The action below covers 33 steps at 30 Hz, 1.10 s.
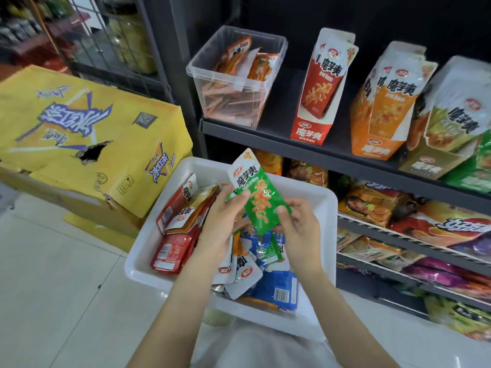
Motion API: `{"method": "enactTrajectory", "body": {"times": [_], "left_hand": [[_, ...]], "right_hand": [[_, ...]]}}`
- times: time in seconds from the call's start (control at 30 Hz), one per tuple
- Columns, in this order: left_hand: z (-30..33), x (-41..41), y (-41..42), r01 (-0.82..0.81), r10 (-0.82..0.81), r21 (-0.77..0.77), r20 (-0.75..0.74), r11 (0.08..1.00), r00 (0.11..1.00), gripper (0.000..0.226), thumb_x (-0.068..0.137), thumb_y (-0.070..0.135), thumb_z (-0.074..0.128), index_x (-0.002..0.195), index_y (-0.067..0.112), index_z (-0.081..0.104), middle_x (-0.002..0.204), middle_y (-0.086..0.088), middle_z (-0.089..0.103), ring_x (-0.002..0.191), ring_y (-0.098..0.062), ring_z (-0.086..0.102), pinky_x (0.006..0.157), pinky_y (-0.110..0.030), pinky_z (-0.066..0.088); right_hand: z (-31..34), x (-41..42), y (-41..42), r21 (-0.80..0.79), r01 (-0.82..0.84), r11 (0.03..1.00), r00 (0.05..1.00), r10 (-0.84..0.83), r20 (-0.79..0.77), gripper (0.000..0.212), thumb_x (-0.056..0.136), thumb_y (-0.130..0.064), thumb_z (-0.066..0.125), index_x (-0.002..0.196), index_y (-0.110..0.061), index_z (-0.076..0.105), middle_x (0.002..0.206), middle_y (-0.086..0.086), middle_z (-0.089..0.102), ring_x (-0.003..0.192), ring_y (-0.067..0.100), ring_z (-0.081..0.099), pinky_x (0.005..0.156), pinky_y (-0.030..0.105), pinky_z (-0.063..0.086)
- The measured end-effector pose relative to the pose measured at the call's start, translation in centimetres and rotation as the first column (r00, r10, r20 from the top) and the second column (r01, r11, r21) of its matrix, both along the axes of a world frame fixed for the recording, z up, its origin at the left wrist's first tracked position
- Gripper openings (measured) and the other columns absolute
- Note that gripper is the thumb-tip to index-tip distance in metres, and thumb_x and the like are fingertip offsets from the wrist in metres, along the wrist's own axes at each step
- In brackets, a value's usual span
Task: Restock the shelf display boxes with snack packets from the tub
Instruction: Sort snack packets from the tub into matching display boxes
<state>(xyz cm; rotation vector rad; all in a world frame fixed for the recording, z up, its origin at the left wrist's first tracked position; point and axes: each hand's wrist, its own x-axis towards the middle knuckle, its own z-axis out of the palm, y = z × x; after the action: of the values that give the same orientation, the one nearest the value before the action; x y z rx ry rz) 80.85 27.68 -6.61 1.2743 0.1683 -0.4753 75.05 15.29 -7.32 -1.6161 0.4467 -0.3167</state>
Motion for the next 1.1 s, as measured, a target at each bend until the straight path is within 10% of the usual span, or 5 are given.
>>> {"method": "enactTrajectory", "body": {"times": [0.17, 0.4, 0.6, 0.8, 1.1], "left_hand": [[-0.3, -0.2, -0.2, -0.124, 0.097, 0.108, 0.229, 0.986, 0.969, 0.050, 0.081, -0.002, 0.067, 0.122, 0.026, 0.054, 0.114, 0.000, 0.067, 0.107, -0.012, 0.063, 0.082, -0.033, 0.055], [2.5, 0.9, -0.3, 0.132, -0.473, 0.581, 0.486, 0.803, 0.734, 0.063, 0.084, 0.006, 0.068, 0.112, 0.057, 0.043, 0.100, 0.032, 0.058, 0.098, 0.009, 0.059, 0.081, -0.015, 0.052], [4.8, 1.8, -3.9, 0.241, -0.744, 0.747, 0.462, 0.620, 0.483, 0.056, 0.086, 0.013, 0.066, 0.123, 0.050, 0.046, 0.111, 0.018, 0.062, 0.101, 0.002, 0.059, 0.089, -0.029, 0.053], [5.8, 3.0, -10.5, -0.129, -0.632, 0.666, 0.741, 0.735, 0.228, 0.034, 0.088, 0.032, 0.058, 0.120, 0.024, 0.062, 0.111, 0.008, 0.068, 0.097, -0.007, 0.064, 0.079, -0.029, 0.056], [7.1, 1.2, -23.6, -0.010, -0.640, 0.640, 0.768, 0.768, -0.007, 0.032, 0.088, 0.021, 0.057, 0.120, 0.017, 0.062, 0.118, 0.000, 0.063, 0.113, -0.015, 0.048, 0.097, -0.025, 0.035]], "right_hand": [[-0.5, -0.5, -1.9, 0.137, -0.123, 0.983, 0.985, 0.138, -0.105, 0.012, 0.093, -0.003, 0.056, 0.102, -0.010, 0.057, 0.097, 0.005, 0.068, 0.087, 0.013, 0.067, 0.072, 0.021, 0.055], [4.3, 0.8, -7.6, -0.214, -0.168, 0.962, 0.986, 0.166, -0.026, 0.060, 0.084, -0.021, 0.070, 0.132, -0.036, 0.036, 0.119, -0.017, 0.057, 0.101, -0.001, 0.061, 0.077, 0.016, 0.052], [7.2, -0.3, -10.8, -0.364, -0.244, 0.899, 0.969, 0.239, -0.059, 0.017, 0.087, -0.015, 0.066, 0.092, -0.031, 0.063, 0.088, -0.012, 0.069, 0.080, 0.007, 0.067, 0.057, 0.021, 0.056], [8.6, -3.9, -15.4, -0.361, 0.336, 0.870, 0.936, -0.265, 0.233, 0.009, 0.090, -0.016, 0.064, 0.089, -0.024, 0.066, 0.076, -0.009, 0.066, 0.063, -0.001, 0.062, 0.058, 0.015, 0.051], [12.3, -9.1, -28.6, -0.335, 0.882, 0.331, 0.469, -0.683, 0.561, 0.012, 0.092, -0.036, 0.060, 0.083, -0.027, 0.059, 0.073, -0.014, 0.056, 0.070, 0.004, 0.051, 0.065, 0.026, 0.045]]}}
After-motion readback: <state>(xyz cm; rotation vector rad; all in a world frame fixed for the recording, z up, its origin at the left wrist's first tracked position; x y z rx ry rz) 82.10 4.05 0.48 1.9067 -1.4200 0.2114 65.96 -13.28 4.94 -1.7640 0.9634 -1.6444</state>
